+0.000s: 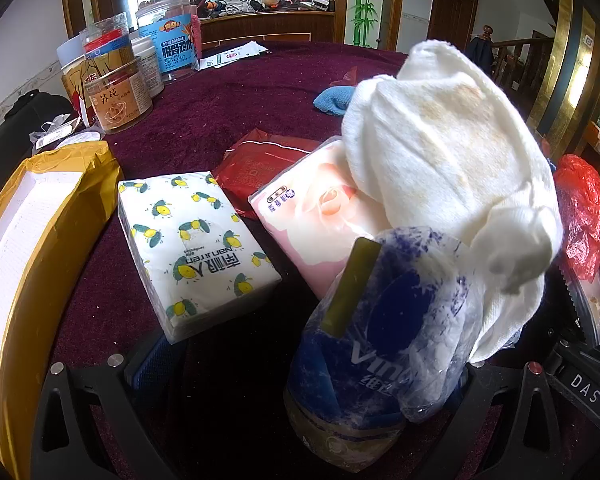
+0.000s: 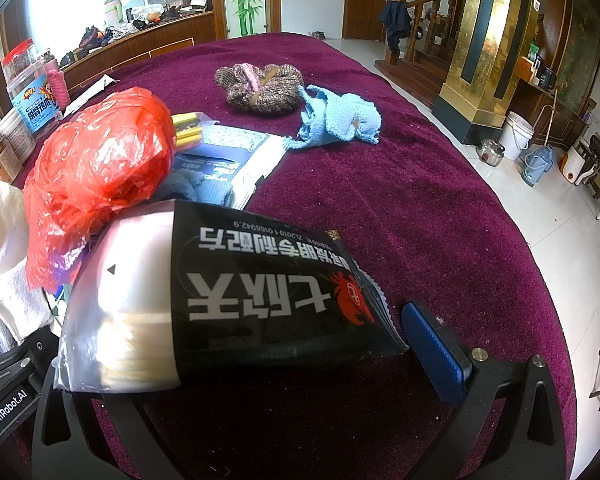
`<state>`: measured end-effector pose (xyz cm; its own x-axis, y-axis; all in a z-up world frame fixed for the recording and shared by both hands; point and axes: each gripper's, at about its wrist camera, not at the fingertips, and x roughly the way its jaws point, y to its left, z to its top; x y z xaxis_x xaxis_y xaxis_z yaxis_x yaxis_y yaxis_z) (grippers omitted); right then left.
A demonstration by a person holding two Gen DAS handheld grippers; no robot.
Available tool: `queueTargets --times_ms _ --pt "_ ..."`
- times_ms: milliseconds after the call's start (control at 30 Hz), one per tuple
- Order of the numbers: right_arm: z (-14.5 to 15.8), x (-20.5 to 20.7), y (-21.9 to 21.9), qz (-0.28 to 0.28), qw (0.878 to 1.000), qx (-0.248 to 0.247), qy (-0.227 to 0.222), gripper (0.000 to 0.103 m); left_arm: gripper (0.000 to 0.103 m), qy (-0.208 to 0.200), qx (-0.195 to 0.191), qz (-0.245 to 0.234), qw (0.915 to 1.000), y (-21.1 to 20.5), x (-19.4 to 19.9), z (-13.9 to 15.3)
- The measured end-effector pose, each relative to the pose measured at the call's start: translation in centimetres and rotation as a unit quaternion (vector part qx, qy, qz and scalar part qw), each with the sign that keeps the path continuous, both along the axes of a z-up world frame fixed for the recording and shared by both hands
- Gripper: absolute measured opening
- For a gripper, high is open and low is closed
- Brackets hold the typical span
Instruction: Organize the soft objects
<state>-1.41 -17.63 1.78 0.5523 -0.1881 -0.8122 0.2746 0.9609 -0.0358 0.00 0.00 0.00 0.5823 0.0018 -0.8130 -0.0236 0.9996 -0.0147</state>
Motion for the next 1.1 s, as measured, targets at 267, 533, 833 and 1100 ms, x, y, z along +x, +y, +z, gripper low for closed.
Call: queueTargets --times_ms 267,533,833,1100 --pt "-0.03 0.03 0.00 0.000 1.000 0.000 0.000 0.103 0.103 0.000 0.000 0.000 1.0000 0.00 0.00 0.00" --pt "0.00 0.03 0.01 0.000 1.000 -0.001 0.000 0.103 0.103 0.000 0.000 0.000 1.0000 0.00 0.00 0.00" --pt "0.01 0.10 -0.03 0.002 1.000 0.001 0.001 0.103 0.103 0.000 0.000 0.000 1.0000 0.00 0.00 0.00" --pt "0.47 0.55 -0.51 0.052 0.998 0.012 0.043 0.103 0.103 0.032 -0.003 -0.049 0.9983 0.76 -0.34 -0.03"
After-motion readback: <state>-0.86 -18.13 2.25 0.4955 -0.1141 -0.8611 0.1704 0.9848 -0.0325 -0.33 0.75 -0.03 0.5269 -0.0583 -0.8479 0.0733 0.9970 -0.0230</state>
